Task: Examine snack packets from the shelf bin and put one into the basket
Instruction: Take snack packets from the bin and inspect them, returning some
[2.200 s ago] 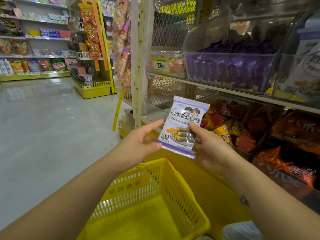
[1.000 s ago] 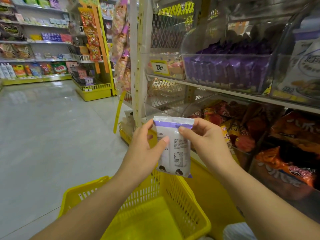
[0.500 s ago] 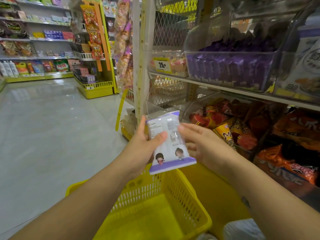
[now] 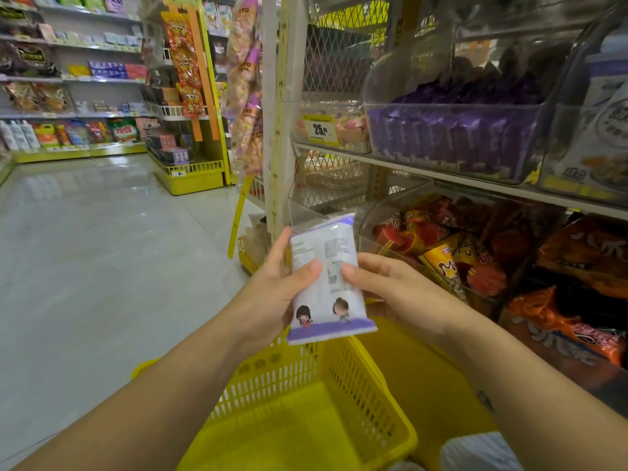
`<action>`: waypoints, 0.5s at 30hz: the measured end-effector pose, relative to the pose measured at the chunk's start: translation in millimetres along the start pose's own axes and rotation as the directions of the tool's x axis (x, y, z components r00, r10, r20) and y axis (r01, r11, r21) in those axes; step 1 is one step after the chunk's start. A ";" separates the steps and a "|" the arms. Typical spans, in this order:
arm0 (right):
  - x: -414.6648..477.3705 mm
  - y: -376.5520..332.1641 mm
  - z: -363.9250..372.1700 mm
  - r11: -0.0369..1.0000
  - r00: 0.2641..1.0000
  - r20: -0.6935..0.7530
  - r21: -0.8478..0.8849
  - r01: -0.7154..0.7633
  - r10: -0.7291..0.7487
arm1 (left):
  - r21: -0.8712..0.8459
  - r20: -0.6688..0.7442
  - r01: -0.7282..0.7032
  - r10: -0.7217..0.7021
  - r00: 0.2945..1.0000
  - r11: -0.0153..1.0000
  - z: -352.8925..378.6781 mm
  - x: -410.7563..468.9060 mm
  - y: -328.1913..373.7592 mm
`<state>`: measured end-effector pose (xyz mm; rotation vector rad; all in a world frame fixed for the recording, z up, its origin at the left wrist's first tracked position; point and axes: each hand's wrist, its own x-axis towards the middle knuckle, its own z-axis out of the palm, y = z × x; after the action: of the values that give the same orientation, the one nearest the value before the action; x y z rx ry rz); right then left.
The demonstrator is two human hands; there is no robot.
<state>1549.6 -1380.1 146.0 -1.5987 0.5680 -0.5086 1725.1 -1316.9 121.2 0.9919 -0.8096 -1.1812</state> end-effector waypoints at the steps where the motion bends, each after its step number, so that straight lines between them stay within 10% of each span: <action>1: 0.3 0.0 1.9 0.999 1.000 -0.011 0.025 0.019 -0.019 | 0.035 0.007 -0.003 0.003 1.000 0.999 1.7 -0.6 -2.4; 15: -0.2 12.2 21.4 0.656 0.915 -0.093 -0.726 0.208 -0.392 | 0.759 -0.053 -0.095 0.206 0.977 0.644 3.1 -6.2 3.9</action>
<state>1562.0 -1364.3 131.7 -2.4248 0.7371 -0.8115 1722.3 -1311.2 126.0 1.6317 -1.2967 -0.5855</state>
